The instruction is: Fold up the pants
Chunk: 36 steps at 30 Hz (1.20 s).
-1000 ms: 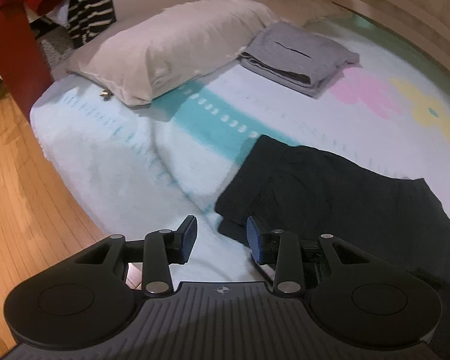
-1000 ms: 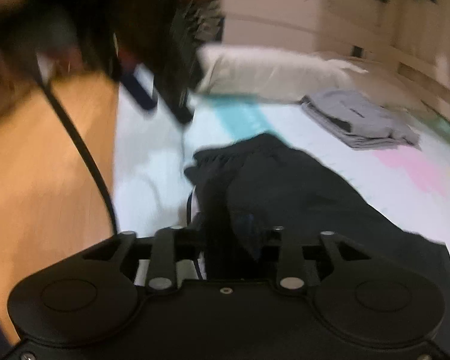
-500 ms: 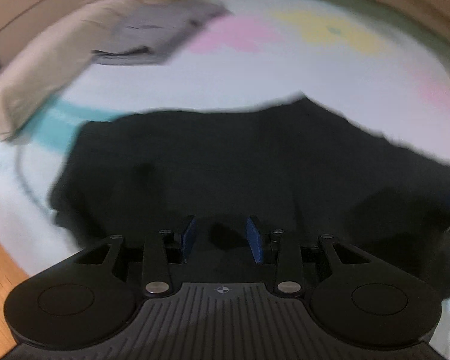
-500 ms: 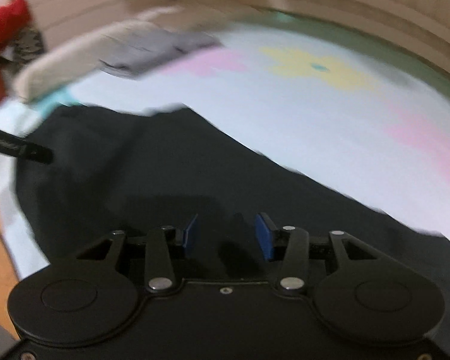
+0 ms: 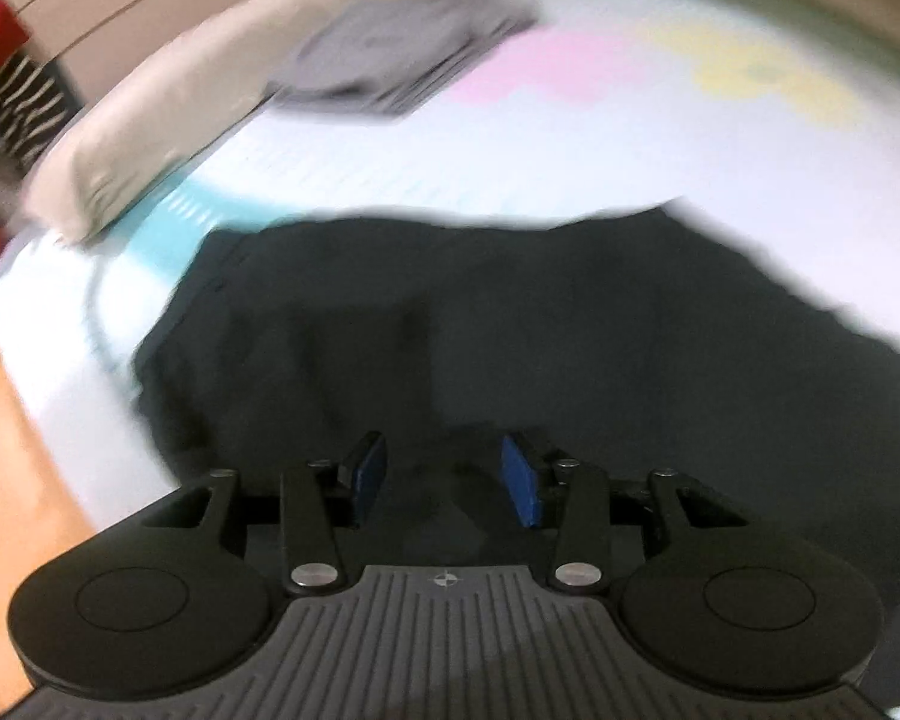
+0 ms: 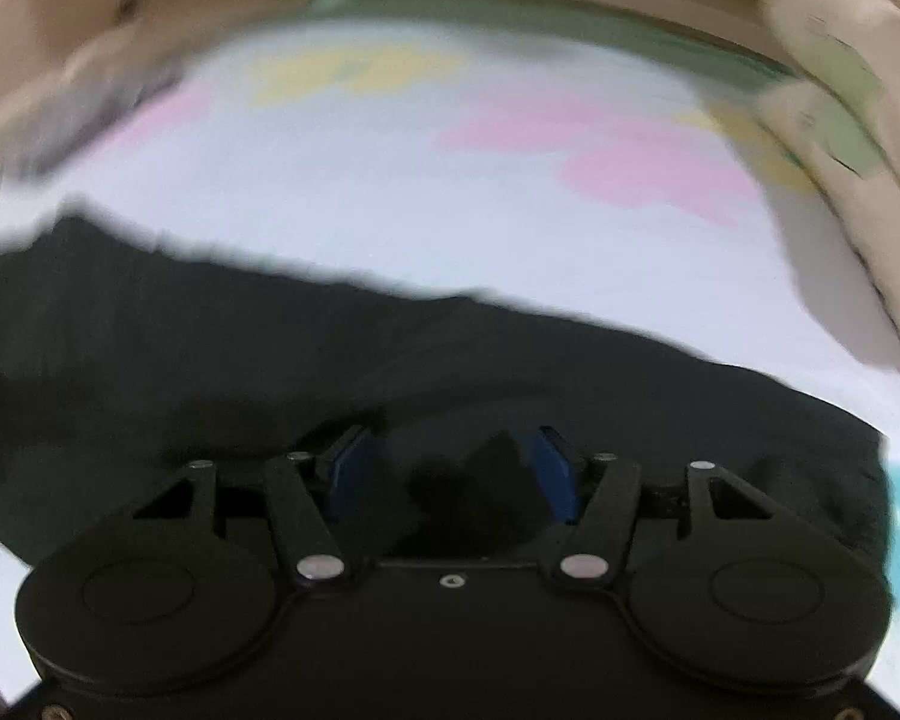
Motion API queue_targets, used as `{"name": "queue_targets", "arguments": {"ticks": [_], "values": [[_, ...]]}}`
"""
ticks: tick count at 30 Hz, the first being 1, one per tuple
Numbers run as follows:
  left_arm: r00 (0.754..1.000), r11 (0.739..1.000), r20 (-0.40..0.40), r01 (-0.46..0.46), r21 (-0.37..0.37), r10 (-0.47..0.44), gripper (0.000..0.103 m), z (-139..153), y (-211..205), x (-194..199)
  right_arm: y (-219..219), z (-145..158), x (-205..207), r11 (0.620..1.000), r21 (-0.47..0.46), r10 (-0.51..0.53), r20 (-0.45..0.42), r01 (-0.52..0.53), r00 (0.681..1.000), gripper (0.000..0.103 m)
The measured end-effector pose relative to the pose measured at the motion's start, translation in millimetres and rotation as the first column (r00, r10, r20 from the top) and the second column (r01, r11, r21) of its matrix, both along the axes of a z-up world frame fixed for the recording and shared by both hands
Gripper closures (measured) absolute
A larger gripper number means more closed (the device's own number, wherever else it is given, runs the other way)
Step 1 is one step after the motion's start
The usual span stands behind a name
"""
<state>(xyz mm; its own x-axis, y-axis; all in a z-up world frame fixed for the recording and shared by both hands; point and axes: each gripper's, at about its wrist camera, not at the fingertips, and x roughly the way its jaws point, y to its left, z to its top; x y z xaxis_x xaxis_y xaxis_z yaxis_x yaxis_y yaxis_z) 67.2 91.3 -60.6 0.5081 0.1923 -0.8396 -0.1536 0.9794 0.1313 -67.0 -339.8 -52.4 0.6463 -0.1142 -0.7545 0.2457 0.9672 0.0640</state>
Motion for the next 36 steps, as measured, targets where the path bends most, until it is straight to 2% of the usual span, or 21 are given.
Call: {"name": "queue_targets", "arguments": {"ticks": [3,5,8,12,14,18,22,23,24,25,26,27,28,29,30,31,33,36], "values": [[0.992,0.994,0.062,0.107,-0.022,-0.106,0.061,14.7,-36.1,-4.7,-51.5,19.4,-20.4,0.990,0.061,-0.126,0.034,0.124,0.991,0.036],[0.977,0.977,0.073,0.203,-0.059,-0.199,0.061,15.9,-67.1,-8.1,-81.7,22.8,-33.6,0.979,0.068,-0.192,0.018,0.190,0.981,0.033],[0.940,0.933,0.059,0.340,-0.116,-0.336,0.061,9.0,-108.3,-14.5,-122.0,15.0,-54.8,0.941,0.120,-0.316,-0.015,0.315,0.949,0.028],[0.892,0.880,0.030,0.450,-0.153,-0.451,0.061,-6.4,-153.5,-24.0,-153.7,-5.1,-72.0,0.885,0.194,-0.420,-0.061,0.424,0.905,0.025],[0.873,0.860,0.022,0.484,-0.160,-0.487,0.061,-12.7,-169.8,-25.8,-163.6,-15.6,-82.0,0.868,0.213,-0.442,-0.079,0.448,0.894,0.025],[0.836,0.829,-0.006,0.543,-0.132,-0.549,0.061,-27.5,-193.3,-27.0,-184.3,-32.6,-99.4,0.837,0.320,-0.431,-0.115,0.444,0.895,0.024],[0.825,0.825,-0.075,0.548,-0.135,-0.560,0.061,-49.1,-204.2,-20.9,-181.4,-33.3,-104.9,0.870,0.318,-0.368,-0.091,0.378,0.925,0.020],[0.825,0.828,-0.093,0.542,-0.143,-0.557,0.061,-54.7,-206.2,-18.9,-180.4,-33.6,-104.3,0.877,0.324,-0.347,-0.086,0.356,0.934,0.022],[0.831,0.832,-0.087,0.535,-0.145,-0.549,0.060,-57.9,-205.8,-18.4,-178.9,-33.4,-104.0,0.882,0.332,-0.328,-0.079,0.335,0.941,0.029],[0.835,0.836,-0.081,0.531,-0.140,-0.544,0.060,-57.8,-206.1,-17.3,-177.6,-34.0,-103.5,0.882,0.346,-0.313,-0.078,0.320,0.947,0.041],[0.835,0.836,-0.085,0.531,-0.137,-0.544,0.060,-57.2,-209.0,-15.3,-179.4,-36.9,-102.1,0.880,0.346,-0.316,-0.081,0.324,0.945,0.044],[0.836,0.837,-0.086,0.529,-0.138,-0.542,0.060,-57.3,-209.1,-13.9,-179.5,-37.4,-102.8,0.880,0.344,-0.320,-0.081,0.328,0.944,0.055],[0.841,0.842,-0.086,0.521,-0.142,-0.535,0.060,-57.4,-208.9,-13.0,-182.1,-39.2,-103.6,0.877,0.352,-0.319,-0.083,0.328,0.944,0.075],[0.847,0.847,-0.085,0.511,-0.147,-0.525,0.060,-55.9,-210.5,-13.1,-184.5,-38.3,-106.8,0.863,0.380,-0.327,-0.080,0.332,0.942,0.077],[0.853,0.853,-0.084,0.500,-0.151,-0.515,0.060,-54.9,-209.9,-11.9,-187.9,-36.0,-111.2,0.842,0.416,-0.346,-0.075,0.345,0.935,0.086],[0.862,0.860,-0.076,0.487,-0.154,-0.502,0.061,-52.3,-210.4,-10.8,-192.3,-31.5,-115.3,0.830,0.433,-0.360,-0.064,0.351,0.931,0.087],[0.872,0.864,-0.045,0.475,-0.166,-0.488,0.060,-43.4,-211.0,-9.0,-192.9,-20.5,-117.9,0.836,0.432,-0.364,-0.025,0.338,0.931,0.088],[0.866,0.851,0.009,0.493,-0.182,-0.500,0.060,-30.4,-223.8,-6.6,-189.9,-1.1,-121.0,0.836,0.451,-0.362,0.022,0.314,0.932,0.089]]}}
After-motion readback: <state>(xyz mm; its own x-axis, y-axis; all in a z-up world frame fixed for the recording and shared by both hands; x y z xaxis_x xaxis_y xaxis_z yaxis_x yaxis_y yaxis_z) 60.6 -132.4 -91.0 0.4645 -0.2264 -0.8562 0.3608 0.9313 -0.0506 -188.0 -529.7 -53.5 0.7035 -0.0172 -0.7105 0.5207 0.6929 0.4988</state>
